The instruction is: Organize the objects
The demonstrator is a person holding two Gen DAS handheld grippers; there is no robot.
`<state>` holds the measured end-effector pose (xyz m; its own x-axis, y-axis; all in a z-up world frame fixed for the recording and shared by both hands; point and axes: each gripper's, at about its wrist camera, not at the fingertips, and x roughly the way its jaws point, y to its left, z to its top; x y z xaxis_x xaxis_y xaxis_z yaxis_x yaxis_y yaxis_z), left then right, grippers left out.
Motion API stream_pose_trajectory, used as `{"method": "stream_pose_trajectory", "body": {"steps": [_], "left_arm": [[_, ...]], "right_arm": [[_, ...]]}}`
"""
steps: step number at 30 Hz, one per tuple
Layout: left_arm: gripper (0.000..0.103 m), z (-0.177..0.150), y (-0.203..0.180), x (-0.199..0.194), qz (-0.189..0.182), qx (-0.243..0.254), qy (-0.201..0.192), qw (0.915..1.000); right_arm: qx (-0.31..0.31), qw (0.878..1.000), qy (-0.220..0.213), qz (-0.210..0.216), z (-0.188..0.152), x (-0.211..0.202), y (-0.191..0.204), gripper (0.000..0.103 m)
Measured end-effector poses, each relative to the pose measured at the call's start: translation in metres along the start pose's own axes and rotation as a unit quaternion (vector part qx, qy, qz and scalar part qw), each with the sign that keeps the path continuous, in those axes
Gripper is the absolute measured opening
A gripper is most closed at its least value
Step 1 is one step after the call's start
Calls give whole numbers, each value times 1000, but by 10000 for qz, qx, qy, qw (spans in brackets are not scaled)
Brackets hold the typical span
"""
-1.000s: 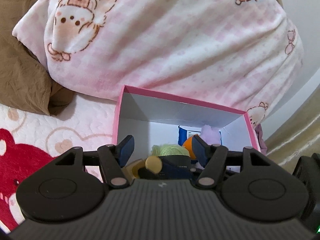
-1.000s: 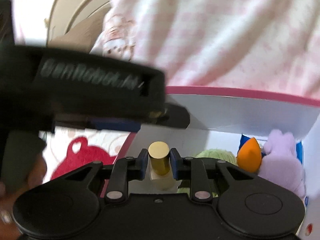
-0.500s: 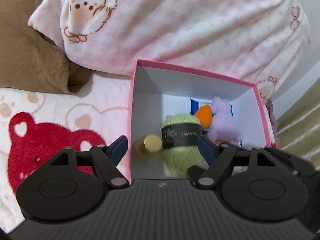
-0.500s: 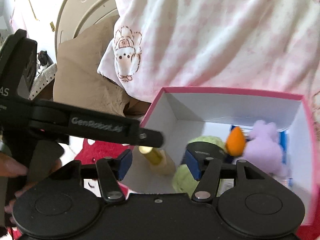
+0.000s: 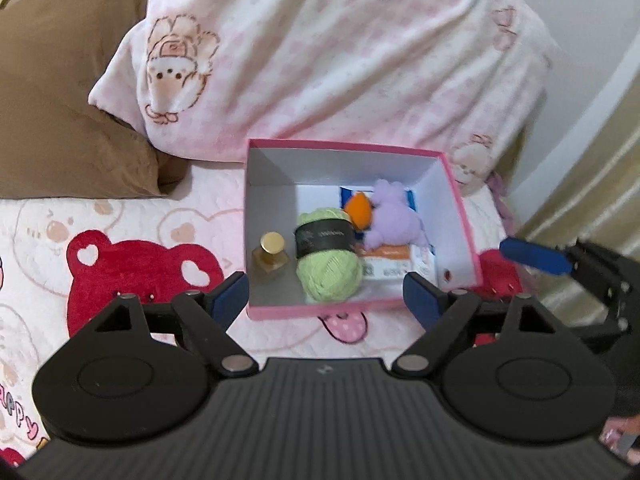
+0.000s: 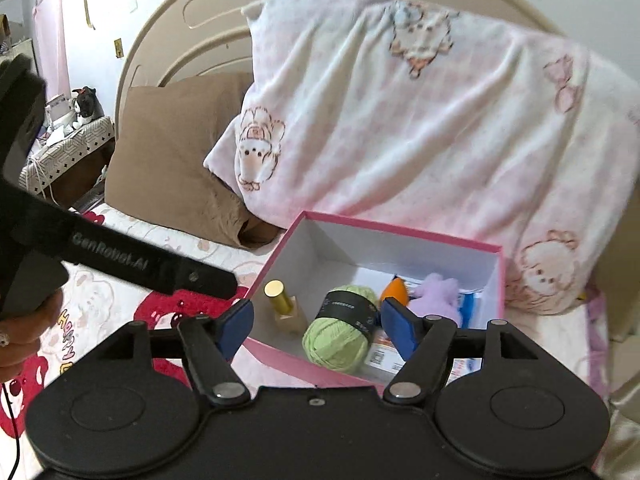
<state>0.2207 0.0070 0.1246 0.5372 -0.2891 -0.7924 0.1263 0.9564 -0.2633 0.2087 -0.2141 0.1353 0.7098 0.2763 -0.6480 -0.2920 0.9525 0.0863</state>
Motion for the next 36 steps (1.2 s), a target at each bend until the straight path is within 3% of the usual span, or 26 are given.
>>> {"method": "stream_pose_trajectory", "body": {"steps": [6, 10, 14, 19, 27, 30, 33, 36], "left_arm": [[87, -22, -15, -31, 170, 116, 6, 9998], [92, -40, -20, -41, 142, 34, 52, 9999], [101, -59, -21, -45, 126, -79, 45, 9999], [103, -82, -23, -42, 184, -177, 162, 9995], [103, -107, -32, -43, 586, -47, 333, 9977], [103, -115, -32, -47, 543, -120, 381, 9977], [103, -119, -29, -52, 463, -221, 440, 9977], [103, -122, -29, -56, 666, -166, 316, 9971]], "right_arm": [[49, 9998, 114, -163, -4, -39, 9, 80], [64, 9994, 196, -277, -14, -55, 13, 94], [174, 9985, 234, -471, -30, -63, 13, 96], [378, 9963, 336, -696, -50, -69, 11, 97], [302, 9930, 562, -990, -70, -71, 16, 97], [301, 9912, 666, -1102, -75, -68, 16, 97], [430, 9904, 779, -1054, -79, -65, 14, 97], [517, 9894, 837, -1069, -82, -65, 12, 97]]}}
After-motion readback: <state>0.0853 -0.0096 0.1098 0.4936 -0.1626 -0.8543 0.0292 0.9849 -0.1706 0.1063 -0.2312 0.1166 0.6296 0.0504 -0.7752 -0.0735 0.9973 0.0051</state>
